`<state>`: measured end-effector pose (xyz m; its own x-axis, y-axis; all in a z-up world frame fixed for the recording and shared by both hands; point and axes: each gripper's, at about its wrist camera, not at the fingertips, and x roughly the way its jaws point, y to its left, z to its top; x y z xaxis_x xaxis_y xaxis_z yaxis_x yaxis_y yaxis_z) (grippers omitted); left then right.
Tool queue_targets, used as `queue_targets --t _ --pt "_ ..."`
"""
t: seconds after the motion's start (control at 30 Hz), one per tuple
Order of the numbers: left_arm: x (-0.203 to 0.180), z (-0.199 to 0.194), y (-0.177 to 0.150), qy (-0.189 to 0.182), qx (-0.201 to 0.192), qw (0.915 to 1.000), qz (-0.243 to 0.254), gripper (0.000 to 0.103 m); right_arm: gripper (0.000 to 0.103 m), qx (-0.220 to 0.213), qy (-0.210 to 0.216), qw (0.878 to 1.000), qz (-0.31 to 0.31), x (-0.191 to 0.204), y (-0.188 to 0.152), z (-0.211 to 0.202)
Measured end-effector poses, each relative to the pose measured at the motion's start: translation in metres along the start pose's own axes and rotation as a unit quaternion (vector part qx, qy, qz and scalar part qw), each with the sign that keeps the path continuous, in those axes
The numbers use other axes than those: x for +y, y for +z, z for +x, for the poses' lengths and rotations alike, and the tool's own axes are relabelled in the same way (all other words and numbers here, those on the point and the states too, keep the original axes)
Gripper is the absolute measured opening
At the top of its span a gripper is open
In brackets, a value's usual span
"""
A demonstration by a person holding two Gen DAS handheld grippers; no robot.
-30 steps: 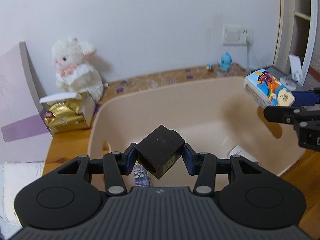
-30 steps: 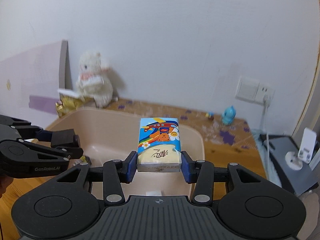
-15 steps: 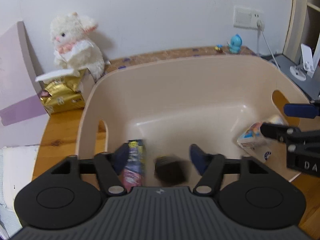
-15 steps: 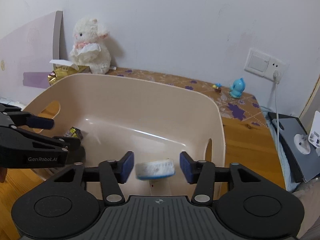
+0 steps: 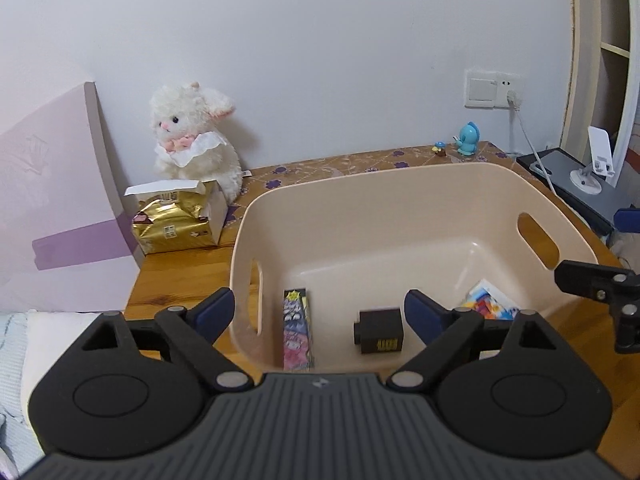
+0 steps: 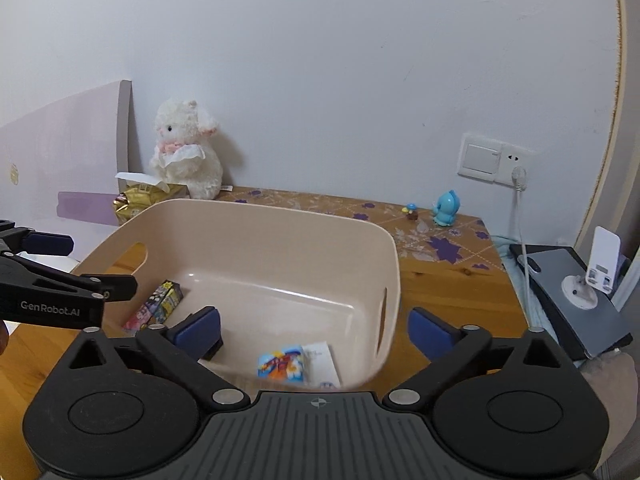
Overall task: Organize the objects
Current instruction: 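Open both grippers to release the items into the basket, then grasp the blue-and-white tissue pack with the right gripper while the left reaches the scrunchie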
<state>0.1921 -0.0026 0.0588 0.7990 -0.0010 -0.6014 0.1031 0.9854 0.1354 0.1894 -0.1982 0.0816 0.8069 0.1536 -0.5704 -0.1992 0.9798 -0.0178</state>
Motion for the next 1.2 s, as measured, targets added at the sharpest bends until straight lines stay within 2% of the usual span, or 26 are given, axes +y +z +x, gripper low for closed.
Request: queue_targets --t 0.37,0.63,0.83,0.9,1.07,1.2 --pt "-0.004 -0.022 -0.049 -0.008 0.006 0.9999 0.008 0.093 0.103 0.038 0.003 0.999 0.002 0.006 -0.053 -0.010" --pt "0.000 -0.008 -0.077 -0.010 0.039 0.9991 -0.015 0.093 0.103 0.073 0.018 0.996 0.040 0.010 -0.090 0.009" --pt "0.006 0.004 -0.091 -0.010 0.057 0.9979 -0.030 0.093 0.102 0.087 0.024 0.995 0.044 0.019 -0.098 0.028" --pt "0.008 0.006 -0.094 -0.014 0.058 0.9974 -0.039 0.093 0.100 0.093 0.024 0.994 0.043 0.022 -0.098 0.034" --pt "0.008 0.010 -0.092 -0.046 0.065 0.9948 -0.063 0.093 0.085 0.109 0.025 0.993 0.040 0.023 -0.100 0.043" --pt "-0.003 0.012 -0.087 -0.066 0.058 0.9941 -0.064 0.093 0.077 0.113 0.029 0.992 0.044 0.018 -0.103 0.043"
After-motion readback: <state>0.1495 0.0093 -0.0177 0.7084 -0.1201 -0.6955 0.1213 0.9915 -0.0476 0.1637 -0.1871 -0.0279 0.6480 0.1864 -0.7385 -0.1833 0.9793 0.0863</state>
